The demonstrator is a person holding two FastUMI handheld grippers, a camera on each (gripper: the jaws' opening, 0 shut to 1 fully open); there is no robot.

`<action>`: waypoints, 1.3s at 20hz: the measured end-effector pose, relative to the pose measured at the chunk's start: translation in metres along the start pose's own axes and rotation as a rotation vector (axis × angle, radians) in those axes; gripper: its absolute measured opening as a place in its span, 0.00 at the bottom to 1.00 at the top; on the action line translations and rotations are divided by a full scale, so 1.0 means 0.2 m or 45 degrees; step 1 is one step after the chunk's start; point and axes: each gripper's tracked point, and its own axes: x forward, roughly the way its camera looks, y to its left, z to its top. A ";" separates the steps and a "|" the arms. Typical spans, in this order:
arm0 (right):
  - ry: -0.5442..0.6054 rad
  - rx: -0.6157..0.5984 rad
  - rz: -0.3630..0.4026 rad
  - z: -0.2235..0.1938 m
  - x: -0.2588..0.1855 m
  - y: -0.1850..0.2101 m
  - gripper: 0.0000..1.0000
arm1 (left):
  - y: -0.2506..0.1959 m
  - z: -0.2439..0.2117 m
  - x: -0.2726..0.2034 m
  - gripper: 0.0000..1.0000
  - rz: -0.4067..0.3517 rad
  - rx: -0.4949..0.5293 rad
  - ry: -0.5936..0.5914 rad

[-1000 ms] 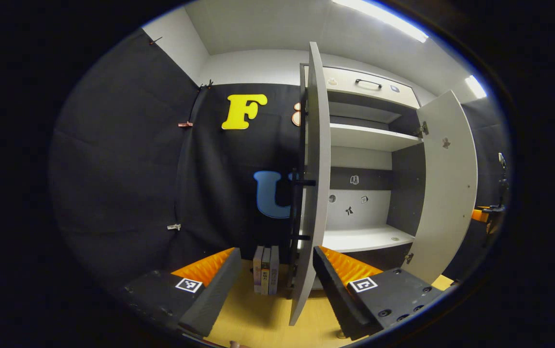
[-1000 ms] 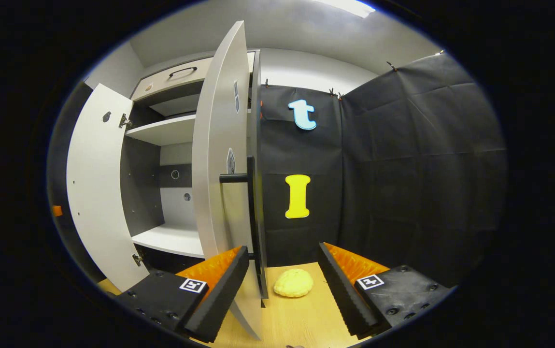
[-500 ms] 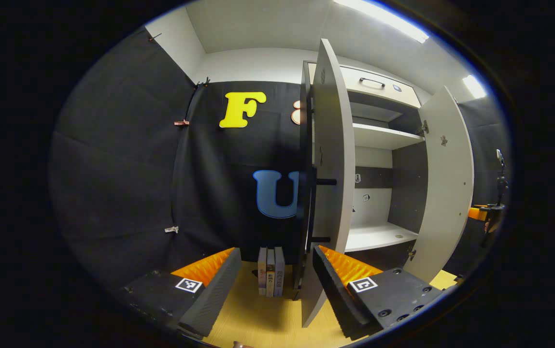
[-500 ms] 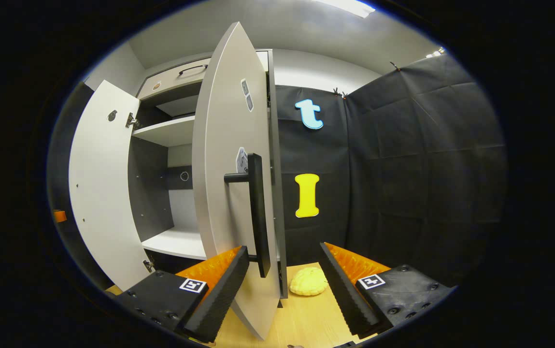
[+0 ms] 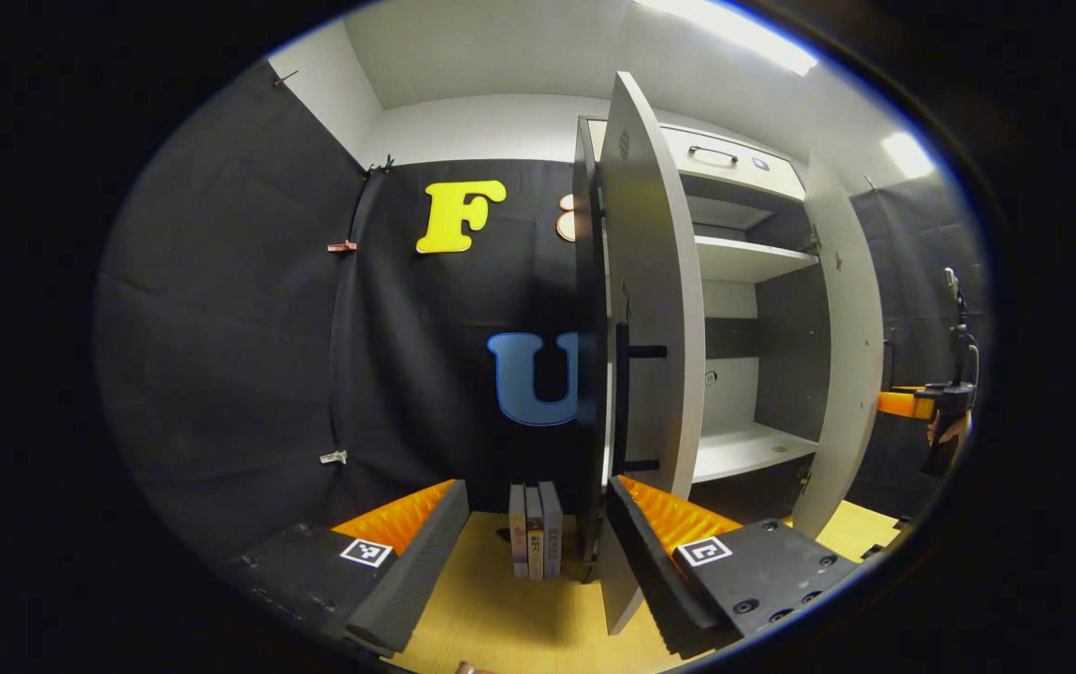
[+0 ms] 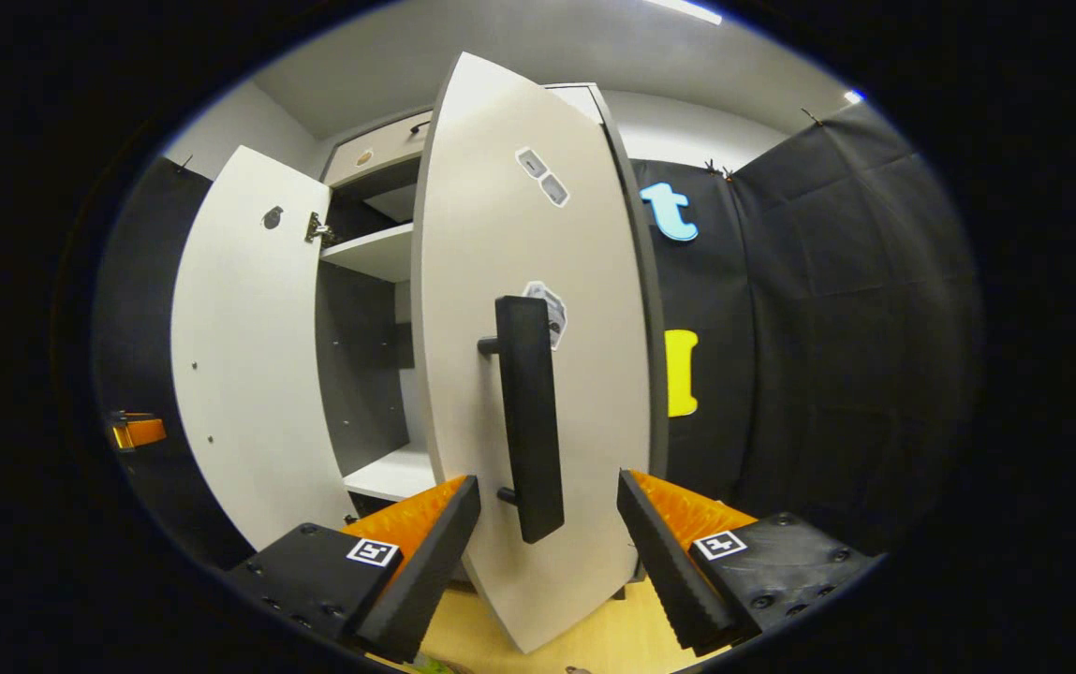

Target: Grasp the bottle in the cabinet with the left hand and place it on the coaster, then close the right door with the right hand and the left door with the left hand.

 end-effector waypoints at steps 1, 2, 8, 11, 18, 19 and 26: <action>0.002 -0.012 -0.005 0.00 -0.01 0.00 0.98 | 0.00 0.01 0.01 0.94 -0.009 -0.004 -0.006; 0.000 -0.023 -0.018 0.00 -0.02 -0.01 0.96 | -0.01 0.00 0.02 0.94 -0.018 -0.010 -0.009; 0.001 0.006 -0.097 0.00 -0.10 -0.08 0.96 | -0.09 0.01 0.11 0.95 -0.130 -0.070 -0.015; -0.002 0.008 -0.120 0.01 -0.13 -0.08 0.98 | -0.14 0.03 0.15 0.94 -0.179 -0.059 -0.019; 0.008 -0.002 -0.137 0.00 -0.17 -0.09 0.98 | -0.23 0.05 0.23 0.94 -0.268 -0.055 -0.019; 0.010 -0.002 -0.142 0.00 -0.18 -0.10 0.98 | -0.24 0.05 0.22 0.93 -0.281 -0.075 -0.025; 0.019 -0.014 -0.136 0.01 -0.16 -0.13 0.98 | -0.30 0.06 0.23 0.92 -0.314 -0.114 -0.034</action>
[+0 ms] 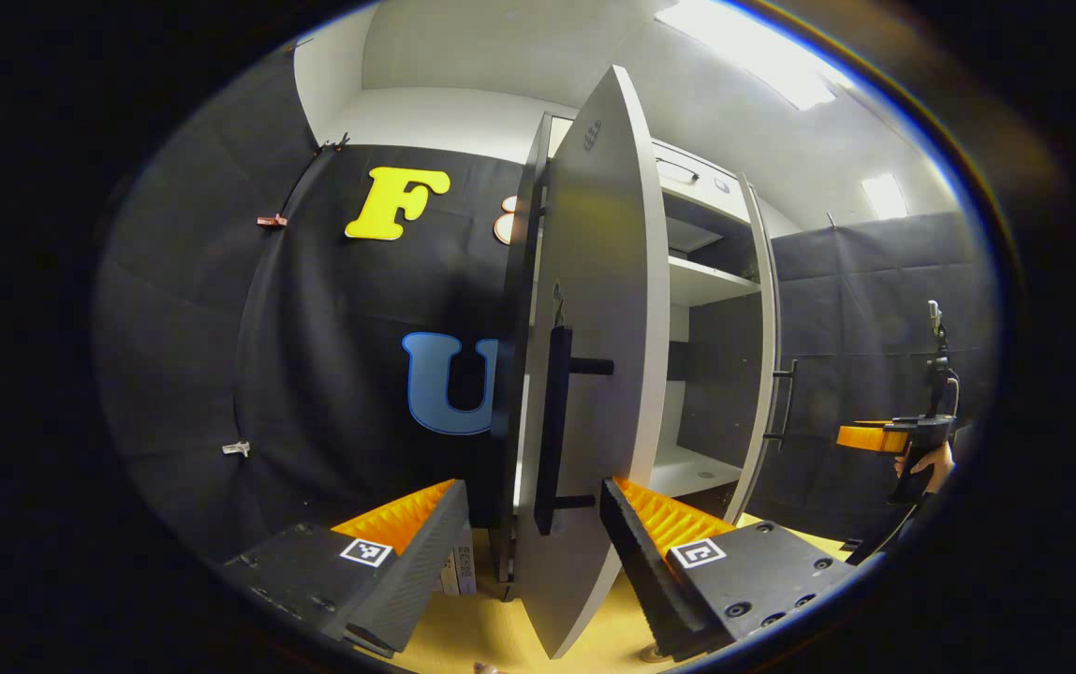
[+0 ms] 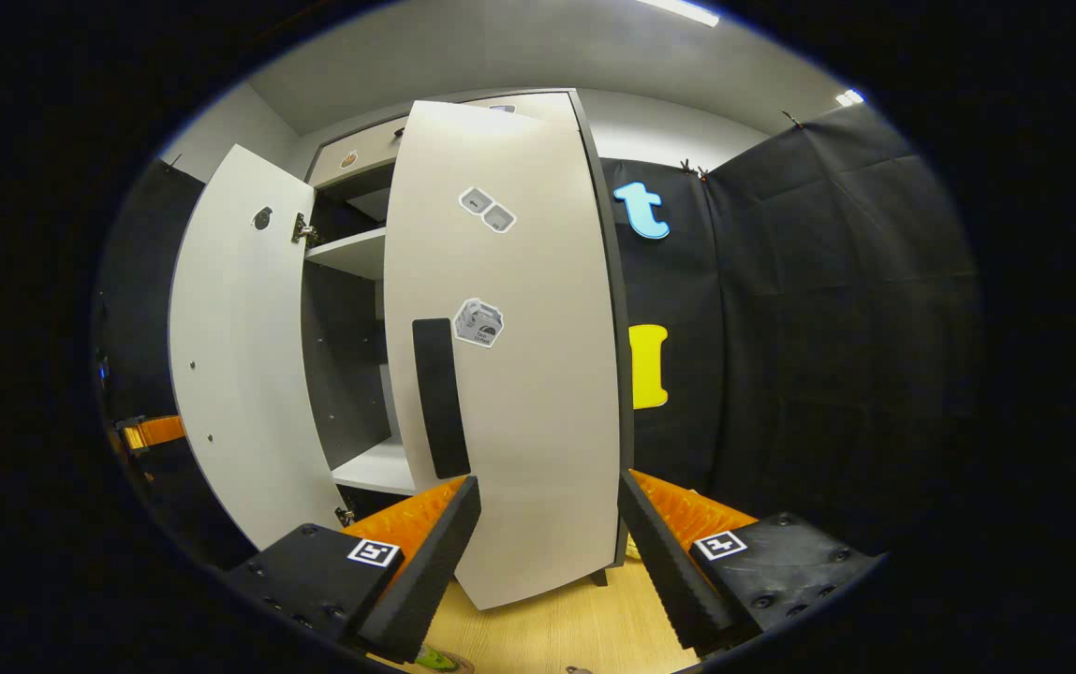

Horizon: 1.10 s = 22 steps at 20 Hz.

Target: Grasp the bottle in the cabinet with the left hand and place it on the coaster, then close the right door with the right hand and the left door with the left hand.

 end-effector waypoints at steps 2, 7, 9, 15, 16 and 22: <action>0.002 -0.009 0.012 0.00 0.02 0.00 0.98 | -0.04 0.00 0.01 0.92 -0.012 0.006 0.003; 0.000 -0.010 0.036 0.00 0.06 -0.02 0.98 | -0.20 -0.02 0.08 0.93 -0.087 0.002 0.007; -0.001 -0.018 0.033 0.00 0.06 -0.04 0.98 | -0.28 -0.02 0.11 0.92 -0.121 -0.002 0.001; -0.011 0.000 -0.002 0.02 0.07 -0.16 0.98 | -0.53 -0.03 0.29 0.92 -0.264 -0.026 -0.013; -0.014 0.003 -0.006 0.02 0.07 -0.17 0.98 | -0.60 -0.04 0.31 0.92 -0.309 -0.034 -0.015; -0.022 0.003 -0.020 0.03 0.06 -0.25 0.98 | -0.81 -0.06 0.43 0.95 -0.387 0.080 -0.007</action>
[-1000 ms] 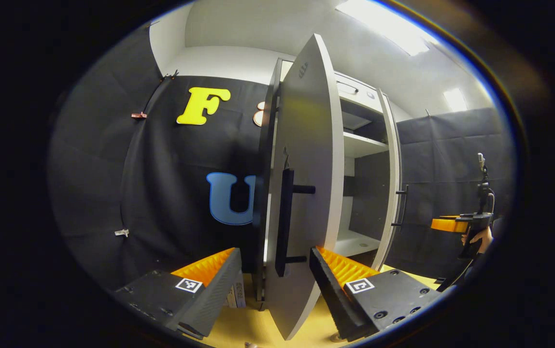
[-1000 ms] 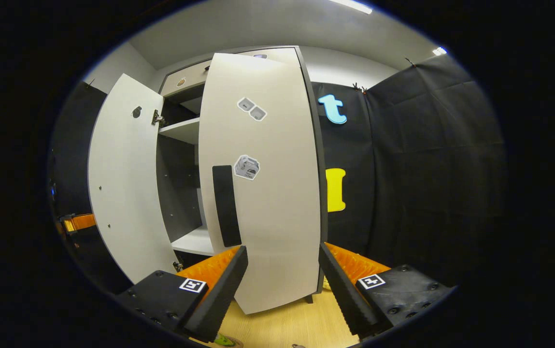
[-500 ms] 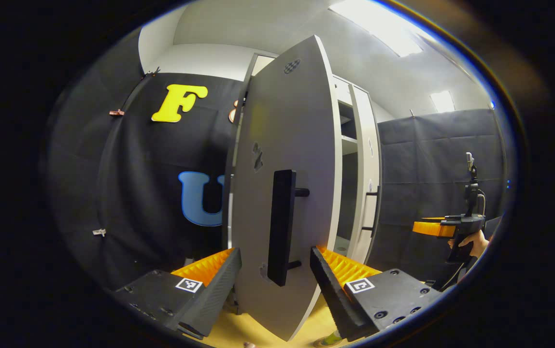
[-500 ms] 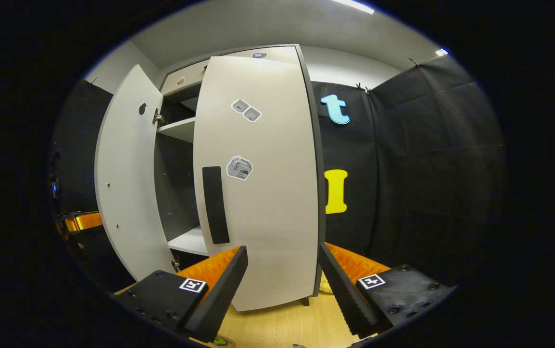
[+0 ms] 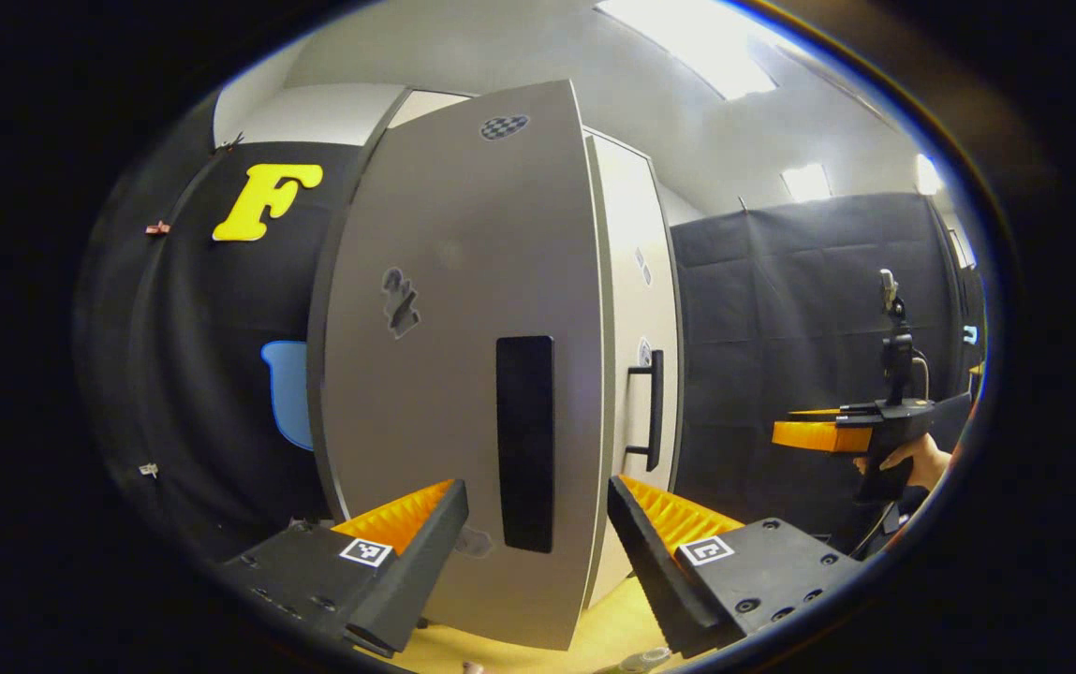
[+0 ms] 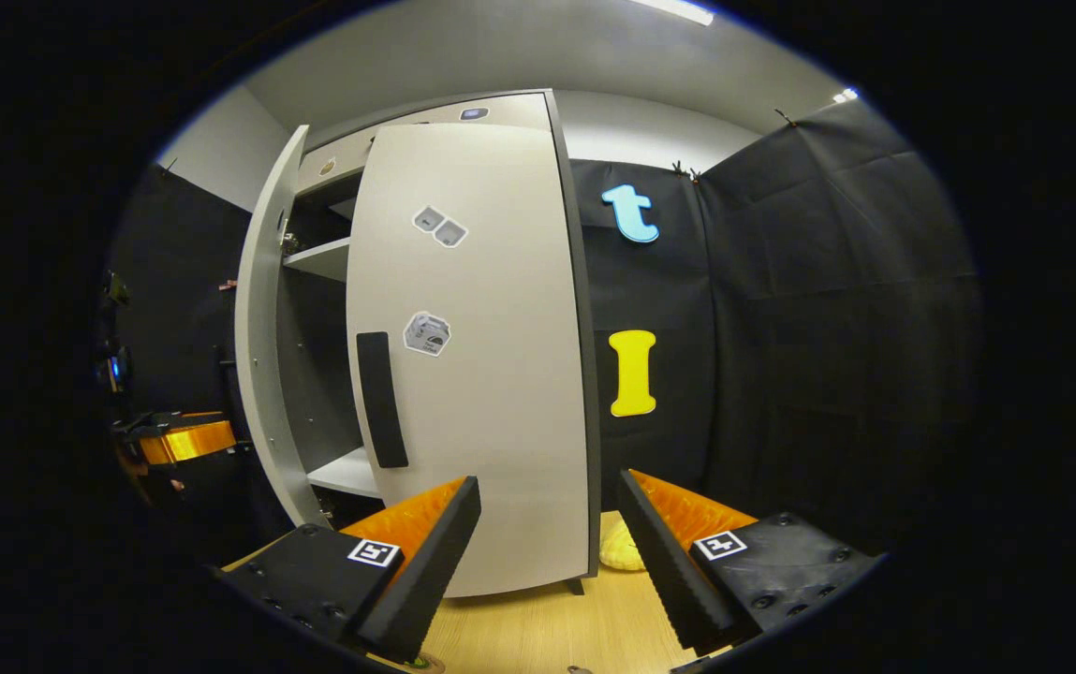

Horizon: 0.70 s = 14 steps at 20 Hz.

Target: Grasp the bottle in the cabinet with the left hand and place it on the coaster, then close the right door with the right hand and the left door with the left hand.

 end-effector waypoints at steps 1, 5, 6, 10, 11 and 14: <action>0.003 0.001 -0.002 0.00 0.00 -0.01 0.98 | -0.01 0.00 0.01 0.97 -0.017 -0.023 0.003; 0.009 0.008 0.011 -0.01 0.00 -0.01 0.98 | 0.00 -0.02 0.00 0.95 -0.012 -0.073 0.018; 0.011 0.007 0.016 -0.01 0.00 -0.01 0.98 | -0.01 -0.03 -0.01 0.94 -0.008 -0.070 0.026; 0.013 0.012 0.064 -0.01 0.03 0.04 0.98 | 0.00 -0.04 -0.05 0.95 0.024 -0.069 0.037; 0.011 0.012 0.071 0.00 0.05 0.05 0.98 | 0.01 -0.05 -0.05 0.95 0.035 -0.080 0.054; 0.029 0.014 0.084 0.01 0.11 0.08 0.98 | -0.01 -0.07 -0.10 0.95 0.049 -0.093 0.043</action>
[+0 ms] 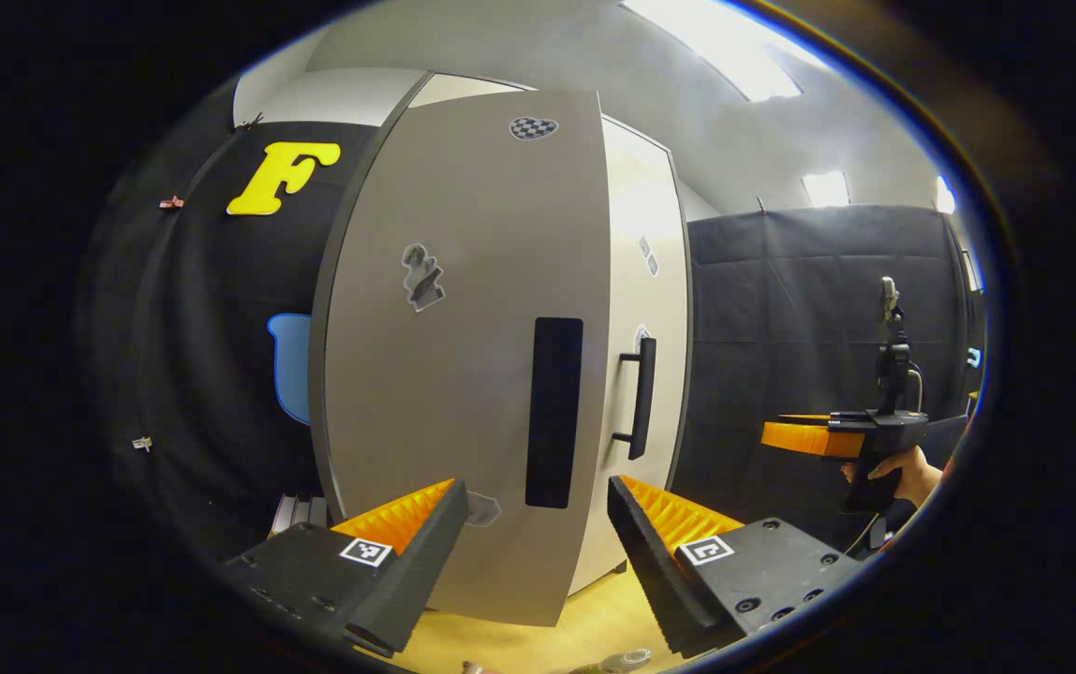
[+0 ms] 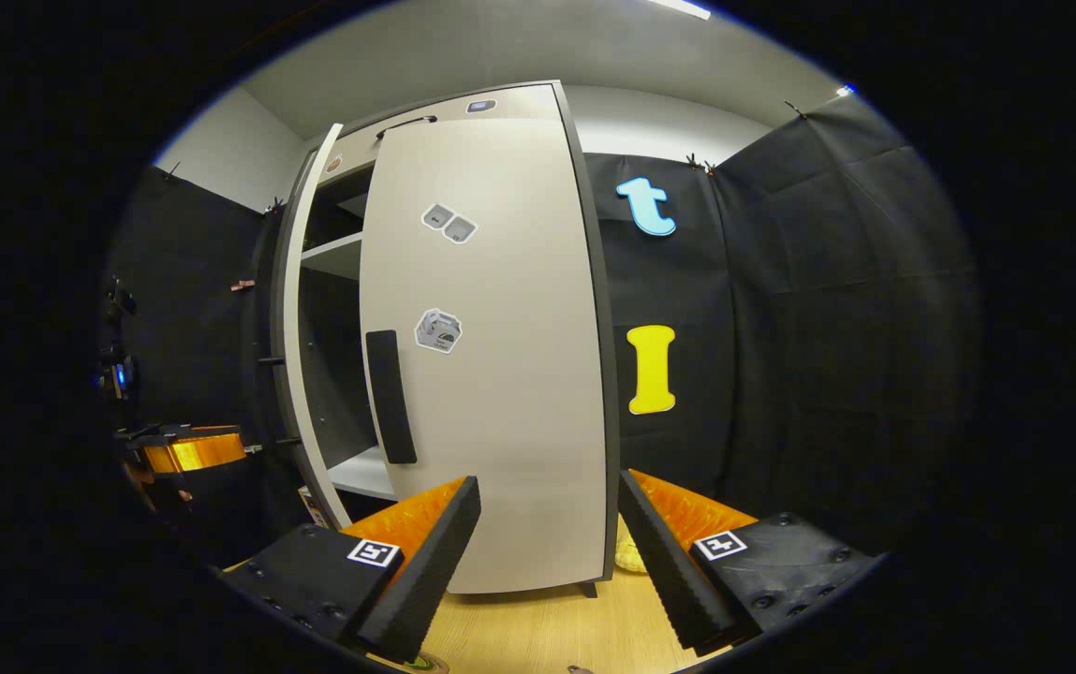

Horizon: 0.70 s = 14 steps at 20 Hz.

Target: Grasp the bottle in the cabinet with the left hand and place it on the coaster, then close the right door with the right hand and the left door with the left hand.

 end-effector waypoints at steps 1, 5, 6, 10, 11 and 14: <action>-0.015 -0.011 0.009 0.02 0.02 0.02 0.98 | -0.01 0.01 -0.02 0.95 0.005 -0.017 -0.010; -0.052 -0.071 0.055 0.04 0.05 0.11 0.98 | -0.04 0.05 -0.01 0.95 0.021 -0.020 -0.031; -0.052 -0.068 0.068 0.04 0.05 0.13 0.98 | -0.04 0.06 -0.01 0.95 0.035 0.007 -0.037; -0.092 -0.052 0.099 0.09 0.04 0.20 0.98 | -0.06 0.10 -0.01 0.95 0.042 0.047 -0.053; -0.096 -0.044 0.106 0.09 0.04 0.22 0.98 | -0.06 0.11 -0.01 0.95 0.042 0.039 -0.056; -0.101 -0.042 0.110 0.11 0.03 0.24 0.98 | -0.05 0.11 -0.01 0.95 0.055 0.029 -0.054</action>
